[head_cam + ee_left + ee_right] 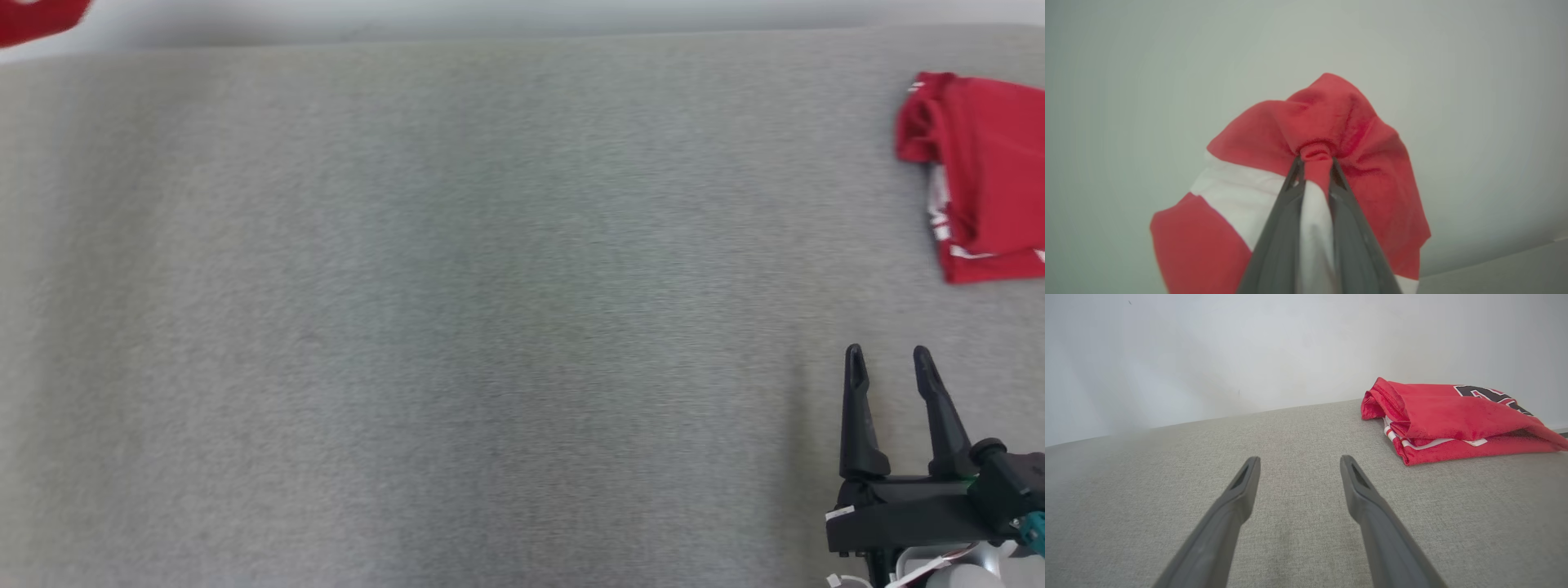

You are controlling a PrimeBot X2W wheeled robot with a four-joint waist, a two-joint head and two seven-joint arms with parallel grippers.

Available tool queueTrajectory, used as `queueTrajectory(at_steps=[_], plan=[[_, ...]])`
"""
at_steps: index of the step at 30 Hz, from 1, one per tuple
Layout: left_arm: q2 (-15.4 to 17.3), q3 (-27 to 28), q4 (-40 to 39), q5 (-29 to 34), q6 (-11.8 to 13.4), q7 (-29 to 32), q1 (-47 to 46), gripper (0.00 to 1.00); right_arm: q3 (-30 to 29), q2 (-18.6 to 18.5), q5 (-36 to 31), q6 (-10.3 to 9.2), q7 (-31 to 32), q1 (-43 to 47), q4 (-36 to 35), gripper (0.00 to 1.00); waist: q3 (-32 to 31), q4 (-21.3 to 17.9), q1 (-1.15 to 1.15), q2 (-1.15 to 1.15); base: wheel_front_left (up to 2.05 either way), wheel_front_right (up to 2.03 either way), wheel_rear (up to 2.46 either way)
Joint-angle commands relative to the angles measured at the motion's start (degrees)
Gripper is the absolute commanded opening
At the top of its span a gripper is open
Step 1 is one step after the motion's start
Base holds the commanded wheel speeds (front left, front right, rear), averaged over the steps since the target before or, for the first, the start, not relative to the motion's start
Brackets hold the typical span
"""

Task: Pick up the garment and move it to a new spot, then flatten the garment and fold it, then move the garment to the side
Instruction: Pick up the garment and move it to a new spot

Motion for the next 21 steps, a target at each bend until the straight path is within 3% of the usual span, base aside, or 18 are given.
queueTrajectory(at_steps=[1,11,21], plan=[[-1.27,-0.89,-2.51,0.63,0.51,0.95,-0.08,0.0,0.26,0.32,0.59,-0.01,-0.55,0.17,0.54,1.0,-2.32,-4.1,0.01,0.0,0.0,0.0,0.0],[-9.07,-6.31,-16.97,0.0,3.17,6.01,4.69,0.0,2.6,0.59,3.14,-0.01,-1.01,-1.14,1.87,1.0,-2.68,-12.36,0.01,0.0,0.0,0.0,0.0],[-15.23,-11.78,-21.46,-1.17,5.64,4.91,17.4,0.0,4.23,0.6,5.31,-0.01,-0.96,-1.97,1.69,1.0,-2.05,-14.82,0.01,0.0,0.0,0.0,0.0]])
